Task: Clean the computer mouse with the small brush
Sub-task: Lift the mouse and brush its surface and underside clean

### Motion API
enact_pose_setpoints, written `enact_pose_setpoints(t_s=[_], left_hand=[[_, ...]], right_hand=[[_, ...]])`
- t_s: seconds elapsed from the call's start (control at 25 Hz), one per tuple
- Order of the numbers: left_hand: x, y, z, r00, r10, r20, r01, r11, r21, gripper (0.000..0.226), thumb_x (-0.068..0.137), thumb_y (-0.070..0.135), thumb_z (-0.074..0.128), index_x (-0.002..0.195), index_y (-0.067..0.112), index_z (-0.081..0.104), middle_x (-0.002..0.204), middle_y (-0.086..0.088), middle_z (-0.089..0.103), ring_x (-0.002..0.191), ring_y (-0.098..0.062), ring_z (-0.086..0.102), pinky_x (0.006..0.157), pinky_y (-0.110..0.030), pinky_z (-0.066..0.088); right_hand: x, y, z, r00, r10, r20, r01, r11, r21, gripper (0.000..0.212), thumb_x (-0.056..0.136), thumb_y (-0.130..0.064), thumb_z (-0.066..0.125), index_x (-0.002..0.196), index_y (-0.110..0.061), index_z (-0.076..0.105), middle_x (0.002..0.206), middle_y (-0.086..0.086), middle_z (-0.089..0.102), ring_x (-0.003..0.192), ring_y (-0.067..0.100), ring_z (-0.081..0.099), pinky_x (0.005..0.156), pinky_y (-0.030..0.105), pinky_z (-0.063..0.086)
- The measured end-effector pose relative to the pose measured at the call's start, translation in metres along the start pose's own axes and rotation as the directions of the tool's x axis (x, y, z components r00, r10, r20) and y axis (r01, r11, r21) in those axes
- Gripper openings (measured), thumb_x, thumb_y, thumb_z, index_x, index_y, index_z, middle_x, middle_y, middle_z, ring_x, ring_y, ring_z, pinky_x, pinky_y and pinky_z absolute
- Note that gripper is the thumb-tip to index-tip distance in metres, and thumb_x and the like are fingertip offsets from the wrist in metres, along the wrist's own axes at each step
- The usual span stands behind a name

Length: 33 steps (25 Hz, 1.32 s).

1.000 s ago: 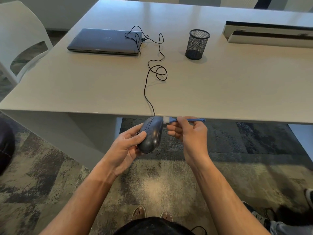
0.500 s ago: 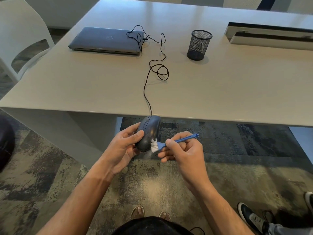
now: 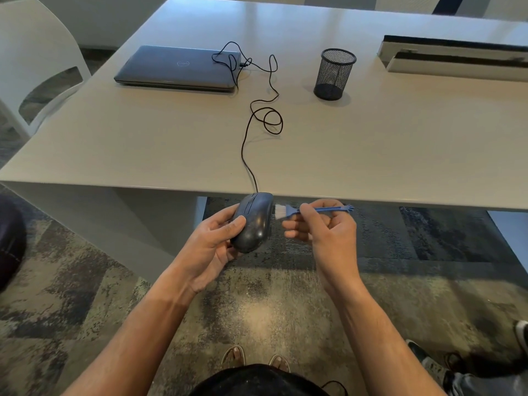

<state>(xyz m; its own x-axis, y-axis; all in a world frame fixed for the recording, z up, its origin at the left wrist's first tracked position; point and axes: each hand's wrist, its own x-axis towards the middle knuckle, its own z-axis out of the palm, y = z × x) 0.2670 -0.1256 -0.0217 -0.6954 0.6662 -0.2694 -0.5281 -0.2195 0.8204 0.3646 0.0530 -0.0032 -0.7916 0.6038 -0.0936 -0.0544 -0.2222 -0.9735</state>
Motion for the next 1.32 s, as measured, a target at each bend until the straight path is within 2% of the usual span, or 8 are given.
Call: enact_pose_setpoints(t_s=[0.16, 0.48, 0.56, 0.68, 0.92, 1.08, 1.24, 1.32], left_hand=[[0.0, 0.0, 0.001, 1.0, 0.0, 0.025, 0.0, 1.0, 0.004, 0.041, 0.084, 0.021, 0.069, 0.124, 0.016, 0.071, 0.121, -0.013, 0.07, 0.097, -0.022, 0.068, 0.076, -0.031, 0.06], [-0.002, 0.001, -0.009, 1.0, 0.015, -0.009, -0.015, 1.0, 0.0, 0.05, 0.078, 0.029, 0.075, 0.126, 0.016, 0.07, 0.116, -0.012, 0.072, 0.093, -0.02, 0.069, 0.074, -0.031, 0.059], [-0.001, 0.0, -0.01, 1.0, 0.013, -0.021, -0.013, 1.0, 0.01, 0.049, 0.08, 0.028, 0.074, 0.127, 0.015, 0.069, 0.116, -0.013, 0.071, 0.094, -0.022, 0.068, 0.075, -0.033, 0.057], [-0.002, -0.002, -0.011, 1.0, 0.011, -0.024, -0.01, 1.0, 0.01, 0.046, 0.085, 0.024, 0.068, 0.13, 0.013, 0.066, 0.12, -0.016, 0.068, 0.098, -0.026, 0.063, 0.082, -0.04, 0.049], [-0.006, -0.002, -0.003, 1.0, -0.001, 0.022, 0.001, 1.0, 0.001, 0.05, 0.087, 0.023, 0.063, 0.135, 0.008, 0.062, 0.128, -0.021, 0.066, 0.098, -0.027, 0.069, 0.081, -0.037, 0.058], [-0.006, 0.001, -0.002, 0.999, -0.001, 0.037, 0.004, 0.998, -0.067, 0.056, 0.079, 0.028, 0.071, 0.13, 0.006, 0.065, 0.123, -0.022, 0.068, 0.092, -0.025, 0.073, 0.077, -0.033, 0.062], [-0.006, 0.0, -0.007, 1.0, 0.002, 0.031, -0.001, 0.998, -0.056, 0.049, 0.08, 0.032, 0.071, 0.123, 0.009, 0.071, 0.114, -0.016, 0.072, 0.089, -0.021, 0.073, 0.077, -0.032, 0.061], [-0.005, -0.001, -0.009, 0.999, 0.005, 0.031, -0.003, 0.999, -0.041, 0.046, 0.081, 0.033, 0.07, 0.122, 0.01, 0.072, 0.111, -0.014, 0.073, 0.088, -0.019, 0.073, 0.079, -0.032, 0.06]], right_hand=[[0.007, 0.003, 0.007, 0.998, 0.065, -0.01, -0.064, 0.997, 0.033, 0.014, 0.101, -0.014, 0.06, 0.092, -0.003, 0.066, 0.078, 0.016, 0.076, 0.071, 0.027, 0.075, 0.059, 0.028, 0.059], [-0.03, 0.012, 0.007, 0.971, 0.033, 0.237, -0.048, 0.997, 0.059, 0.022, 0.099, -0.004, 0.059, 0.084, -0.019, 0.066, 0.074, 0.023, 0.072, 0.065, 0.032, 0.073, 0.058, 0.033, 0.06], [-0.034, 0.013, 0.004, 0.966, 0.024, 0.257, -0.038, 0.998, 0.052, 0.016, 0.098, -0.004, 0.059, 0.087, -0.015, 0.063, 0.074, 0.022, 0.073, 0.065, 0.032, 0.073, 0.058, 0.033, 0.06], [-0.031, 0.009, -0.001, 0.975, 0.002, 0.224, -0.015, 0.998, 0.056, 0.008, 0.098, -0.007, 0.06, 0.09, -0.009, 0.062, 0.074, 0.024, 0.073, 0.064, 0.031, 0.073, 0.057, 0.032, 0.06], [0.011, 0.0, 0.004, 0.995, 0.041, -0.086, -0.038, 0.999, 0.036, 0.021, 0.102, -0.013, 0.058, 0.09, 0.001, 0.069, 0.076, 0.015, 0.076, 0.069, 0.024, 0.074, 0.061, 0.027, 0.059], [0.013, 0.003, 0.015, 0.998, 0.049, -0.036, -0.048, 0.998, 0.042, 0.021, 0.102, -0.013, 0.059, 0.087, -0.002, 0.07, 0.075, 0.014, 0.076, 0.069, 0.023, 0.075, 0.06, 0.026, 0.059], [-0.006, 0.009, 0.022, 0.995, 0.067, 0.07, -0.074, 0.993, 0.091, 0.03, 0.101, -0.01, 0.059, 0.077, -0.021, 0.072, 0.073, 0.016, 0.075, 0.067, 0.025, 0.074, 0.057, 0.028, 0.059], [-0.016, 0.01, 0.024, 0.992, 0.051, 0.111, -0.061, 0.994, 0.092, 0.019, 0.1, -0.008, 0.059, 0.085, -0.015, 0.067, 0.073, 0.019, 0.074, 0.066, 0.027, 0.074, 0.056, 0.029, 0.059]])
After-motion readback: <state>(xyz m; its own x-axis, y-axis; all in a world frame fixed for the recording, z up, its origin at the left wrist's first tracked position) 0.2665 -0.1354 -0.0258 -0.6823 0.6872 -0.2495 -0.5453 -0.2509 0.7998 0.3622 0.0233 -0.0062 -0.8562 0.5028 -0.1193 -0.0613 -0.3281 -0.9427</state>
